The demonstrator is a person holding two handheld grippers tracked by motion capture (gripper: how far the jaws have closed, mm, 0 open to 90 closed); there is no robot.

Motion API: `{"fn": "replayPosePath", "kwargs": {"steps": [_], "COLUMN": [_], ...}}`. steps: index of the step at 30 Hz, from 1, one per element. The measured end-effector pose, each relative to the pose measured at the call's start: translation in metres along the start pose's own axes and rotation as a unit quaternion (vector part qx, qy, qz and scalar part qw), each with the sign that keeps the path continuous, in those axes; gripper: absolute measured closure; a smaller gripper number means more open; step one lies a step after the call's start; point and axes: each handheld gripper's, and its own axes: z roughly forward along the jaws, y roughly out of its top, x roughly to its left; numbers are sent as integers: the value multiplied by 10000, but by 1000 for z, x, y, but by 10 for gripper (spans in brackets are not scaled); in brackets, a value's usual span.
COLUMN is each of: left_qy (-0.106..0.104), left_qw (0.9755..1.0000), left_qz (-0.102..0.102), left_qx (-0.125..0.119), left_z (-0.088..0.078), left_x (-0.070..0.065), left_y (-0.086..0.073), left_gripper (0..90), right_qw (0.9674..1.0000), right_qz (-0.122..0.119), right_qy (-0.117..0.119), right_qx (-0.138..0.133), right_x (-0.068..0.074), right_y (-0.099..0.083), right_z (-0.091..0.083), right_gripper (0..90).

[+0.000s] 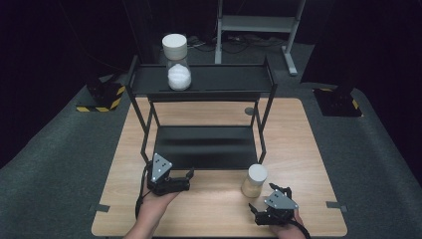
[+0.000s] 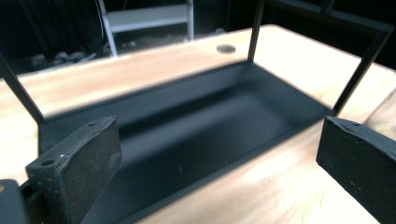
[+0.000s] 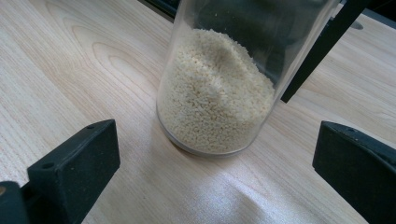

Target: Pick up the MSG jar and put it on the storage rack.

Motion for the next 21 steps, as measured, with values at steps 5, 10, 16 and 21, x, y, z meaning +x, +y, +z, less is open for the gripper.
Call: {"fn": "replayPosePath", "kwargs": {"steps": [5,10,16,21], "left_qy": [-23,-69,13,278], "left_qw": [9997,9984,9948,9897], "left_qz": [-97,-124,94,860], "left_qx": [230,555,1018,1109], "left_z": [1,3,10,11], "left_x": [3,5,1,-22], "left_y": [-24,-42,-50,-49], "left_gripper": [4,4,4,5], "right_qw": [10000,10000,10000,10000], "right_qz": [-4,21,2,-36], "right_qy": [0,-16,-36,-73], "right_qx": [6,-6,-6,6], "right_x": [0,0,1,4], "right_y": [0,0,0,0], "right_z": [0,0,0,0], "right_gripper": [0,0,0,0]}}
